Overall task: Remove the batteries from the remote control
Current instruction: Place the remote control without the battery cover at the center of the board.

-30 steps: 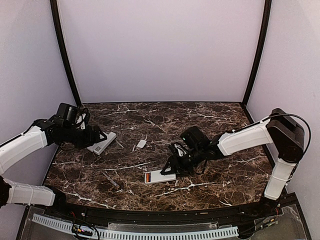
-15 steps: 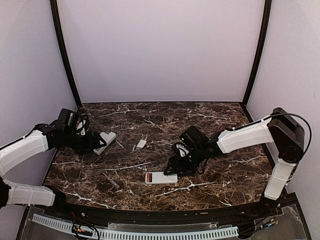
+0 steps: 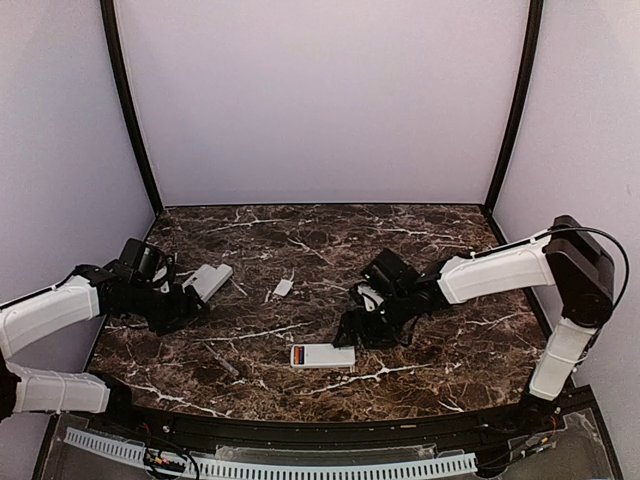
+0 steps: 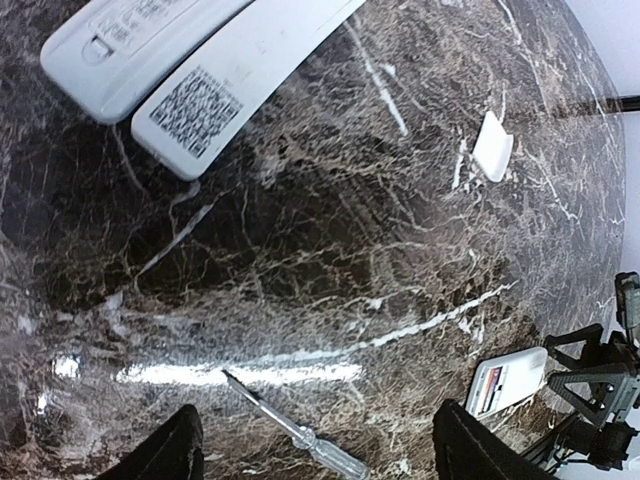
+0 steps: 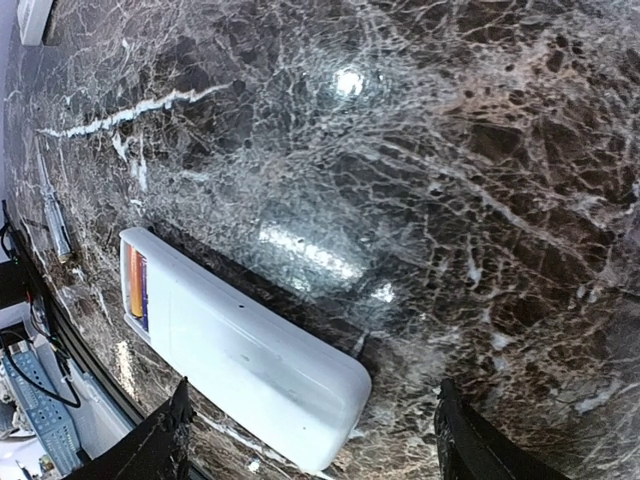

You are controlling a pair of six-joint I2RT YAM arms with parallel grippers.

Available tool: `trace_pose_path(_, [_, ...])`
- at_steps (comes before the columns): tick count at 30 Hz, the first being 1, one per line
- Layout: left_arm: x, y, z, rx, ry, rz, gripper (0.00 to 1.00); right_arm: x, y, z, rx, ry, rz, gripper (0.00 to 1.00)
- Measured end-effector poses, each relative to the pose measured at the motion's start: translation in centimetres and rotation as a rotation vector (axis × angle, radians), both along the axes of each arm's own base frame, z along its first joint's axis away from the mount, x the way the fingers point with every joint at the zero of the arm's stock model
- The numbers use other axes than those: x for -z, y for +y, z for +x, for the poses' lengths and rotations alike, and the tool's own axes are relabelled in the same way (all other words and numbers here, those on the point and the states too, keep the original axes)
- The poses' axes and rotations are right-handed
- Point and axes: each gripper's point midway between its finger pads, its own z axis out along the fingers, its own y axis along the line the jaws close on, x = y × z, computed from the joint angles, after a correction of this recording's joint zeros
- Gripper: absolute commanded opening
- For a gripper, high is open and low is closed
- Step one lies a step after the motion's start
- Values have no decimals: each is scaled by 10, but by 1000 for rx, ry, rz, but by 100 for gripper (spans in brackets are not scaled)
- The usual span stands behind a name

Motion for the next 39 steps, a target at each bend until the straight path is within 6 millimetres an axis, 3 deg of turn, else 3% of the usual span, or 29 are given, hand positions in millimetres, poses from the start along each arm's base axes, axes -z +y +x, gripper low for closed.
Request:
trace_pose_path(8, [29,-5,-28,-30,101,-30,73,-11,-9,6,20,-54,-30,89])
trace_pose_path(14, [41,-25,-37,2,156,-43,67,-40,-10,12,40,-122,14,88])
trace_pose_path(19, [50,-30,-39,-2,189,-31,57,-60,-13,14,59,-175,61,88])
trace_pose_path(34, [65,-26,-37,-24,217,17,47,-59,-18,14,89,-189,75,86])
trace_pose_path(39, [66,-26,-31,-16,205,35,38,-61,-17,15,93,-192,82,86])
